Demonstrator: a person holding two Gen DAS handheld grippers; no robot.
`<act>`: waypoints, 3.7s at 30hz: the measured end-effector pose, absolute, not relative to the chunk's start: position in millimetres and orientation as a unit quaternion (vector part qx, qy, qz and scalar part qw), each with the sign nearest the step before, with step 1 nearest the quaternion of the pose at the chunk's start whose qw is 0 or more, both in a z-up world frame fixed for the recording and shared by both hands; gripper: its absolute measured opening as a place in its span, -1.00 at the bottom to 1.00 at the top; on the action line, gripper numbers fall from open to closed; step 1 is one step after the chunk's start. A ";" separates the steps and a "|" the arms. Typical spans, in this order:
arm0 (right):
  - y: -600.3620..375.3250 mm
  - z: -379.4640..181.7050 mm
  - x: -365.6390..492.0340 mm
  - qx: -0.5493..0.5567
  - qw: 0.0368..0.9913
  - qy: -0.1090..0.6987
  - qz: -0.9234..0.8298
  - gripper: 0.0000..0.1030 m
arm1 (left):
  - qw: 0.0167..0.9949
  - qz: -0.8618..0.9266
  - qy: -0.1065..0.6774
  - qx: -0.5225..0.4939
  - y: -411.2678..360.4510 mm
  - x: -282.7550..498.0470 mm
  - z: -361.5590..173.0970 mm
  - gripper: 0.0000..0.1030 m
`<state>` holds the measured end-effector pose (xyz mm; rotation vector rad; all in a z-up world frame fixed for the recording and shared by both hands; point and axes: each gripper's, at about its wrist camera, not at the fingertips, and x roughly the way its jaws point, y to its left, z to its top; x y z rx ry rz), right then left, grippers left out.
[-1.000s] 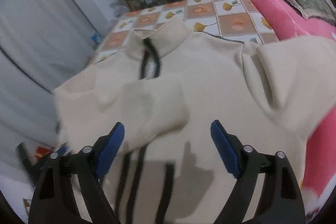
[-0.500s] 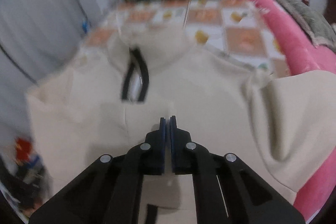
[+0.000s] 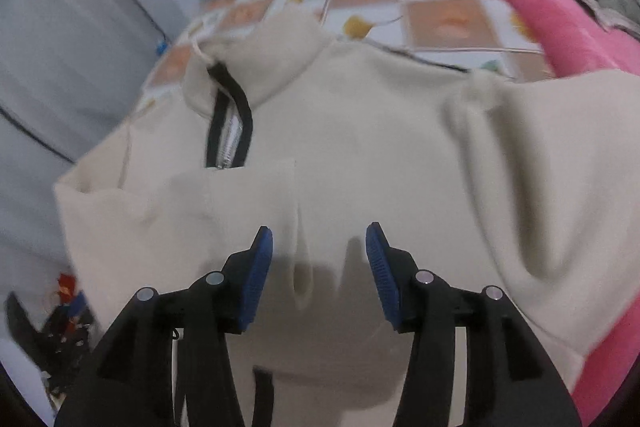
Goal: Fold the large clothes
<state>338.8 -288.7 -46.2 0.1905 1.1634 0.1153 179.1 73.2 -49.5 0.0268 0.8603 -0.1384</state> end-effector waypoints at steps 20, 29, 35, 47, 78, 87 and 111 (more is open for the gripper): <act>-353.5 7.7 287.5 0.164 0.866 0.470 0.050 -0.90 | 0.903 -0.074 0.420 0.059 64.3 184.3 -32.6 -0.26; -324.8 -11.6 304.0 0.138 0.857 0.493 0.055 -0.22 | 0.889 -0.064 0.438 0.119 51.2 202.9 -27.5 -0.17; -349.4 -14.9 307.6 0.114 0.865 0.489 0.012 -0.20 | 0.871 -0.048 0.443 0.208 36.3 212.8 -45.7 -0.21; -326.8 -35.7 315.0 0.052 0.851 0.521 0.030 -0.92 | 0.902 -0.049 0.394 0.168 57.2 201.7 -35.4 -0.78; -303.8 -36.9 283.1 -0.021 0.846 0.532 0.019 0.07 | 0.905 -0.068 0.420 -0.017 121.7 175.4 3.4 -0.04; -264.0 -4.5 304.6 -0.029 0.861 0.503 0.066 0.22 | 0.885 -0.147 0.438 -0.058 64.8 247.6 27.3 0.29; -250.8 -59.3 276.6 -0.082 0.847 0.524 0.034 0.57 | 0.874 -0.087 0.478 0.015 22.4 279.2 -33.9 0.51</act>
